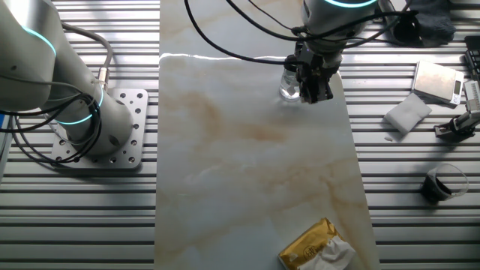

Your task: Screw the lid onto the jar

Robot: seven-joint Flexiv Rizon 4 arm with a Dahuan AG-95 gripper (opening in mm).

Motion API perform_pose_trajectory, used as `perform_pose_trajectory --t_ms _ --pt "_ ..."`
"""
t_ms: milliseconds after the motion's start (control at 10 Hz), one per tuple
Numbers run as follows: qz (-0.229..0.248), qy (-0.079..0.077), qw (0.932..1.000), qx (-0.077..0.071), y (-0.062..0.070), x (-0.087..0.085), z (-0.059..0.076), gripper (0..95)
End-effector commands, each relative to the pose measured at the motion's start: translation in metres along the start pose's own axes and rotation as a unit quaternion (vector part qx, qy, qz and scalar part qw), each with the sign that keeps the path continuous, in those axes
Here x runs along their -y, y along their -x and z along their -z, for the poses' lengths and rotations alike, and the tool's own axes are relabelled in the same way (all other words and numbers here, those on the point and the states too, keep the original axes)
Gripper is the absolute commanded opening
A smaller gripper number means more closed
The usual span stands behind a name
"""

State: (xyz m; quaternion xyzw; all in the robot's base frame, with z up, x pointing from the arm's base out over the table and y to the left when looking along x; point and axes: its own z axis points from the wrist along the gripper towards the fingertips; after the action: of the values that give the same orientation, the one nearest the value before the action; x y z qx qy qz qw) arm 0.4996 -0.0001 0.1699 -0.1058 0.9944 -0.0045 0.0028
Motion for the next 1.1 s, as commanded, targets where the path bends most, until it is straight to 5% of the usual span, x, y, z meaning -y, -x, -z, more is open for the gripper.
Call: perform_pose_trajectory --t_ms 100,1100 --pt "0.0 0.0 1.0 -0.001 0.0004 -0.0001 0.0002 0.0" --pt "-0.006 0.003 1.0 -0.005 0.0011 -0.0012 0.0005 0.0"
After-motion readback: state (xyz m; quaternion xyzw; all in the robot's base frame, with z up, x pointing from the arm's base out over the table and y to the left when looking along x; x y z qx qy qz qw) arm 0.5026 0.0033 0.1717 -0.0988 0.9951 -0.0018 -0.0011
